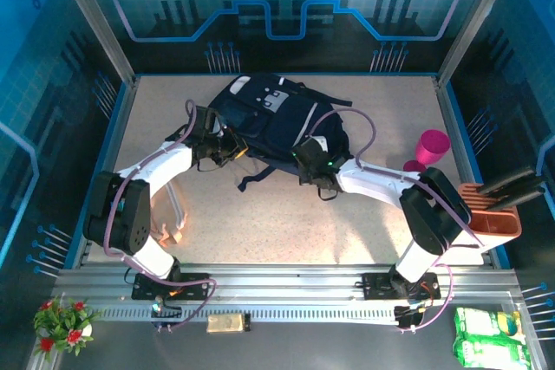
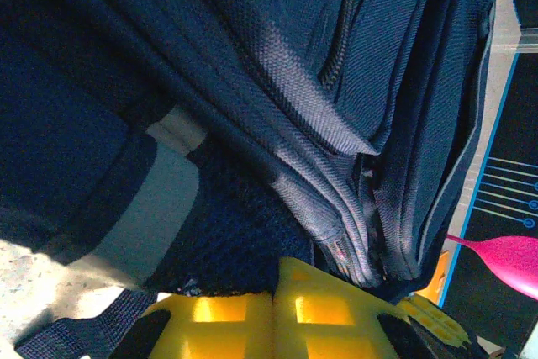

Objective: Pack the student bag
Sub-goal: Zip the student bag at the top-center of the table.

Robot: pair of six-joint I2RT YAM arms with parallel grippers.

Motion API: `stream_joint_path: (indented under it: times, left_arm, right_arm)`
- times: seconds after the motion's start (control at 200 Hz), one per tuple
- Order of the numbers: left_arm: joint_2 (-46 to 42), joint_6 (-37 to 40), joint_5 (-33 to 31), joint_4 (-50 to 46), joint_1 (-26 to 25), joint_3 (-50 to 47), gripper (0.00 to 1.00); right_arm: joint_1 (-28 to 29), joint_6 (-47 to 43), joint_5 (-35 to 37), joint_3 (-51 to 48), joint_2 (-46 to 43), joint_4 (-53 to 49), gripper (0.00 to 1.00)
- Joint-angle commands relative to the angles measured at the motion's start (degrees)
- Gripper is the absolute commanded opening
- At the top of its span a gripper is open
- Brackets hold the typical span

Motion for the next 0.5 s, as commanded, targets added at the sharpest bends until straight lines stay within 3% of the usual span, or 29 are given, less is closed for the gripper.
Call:
stream_joint_path:
  times: [0.0,0.145,0.36,0.495]
  left_arm:
    - [0.06,2.8,-1.87,1.75,1.7,2.92,0.0]
    - [4.67,4.68,-1.12,2.25,1.61,4.53,0.0]
    - [10.45,6.45,-2.56,0.98,1.91,8.63,0.0]
    - [11.56,6.1,-3.63,-0.57,3.64,10.27,0.15]
  right_arm:
    - [-4.54,1.07,2.62,-3.45,-4.43,-2.23,0.01]
    - [-9.79,-0.34,-7.06,-5.48,-6.27,-0.52,0.0]
    - [-8.19,-5.78,-16.6,-2.43,-5.57,-0.52,0.0]
    - [-5.35,-7.58,-22.01,1.25,-3.67,-1.93,0.0]
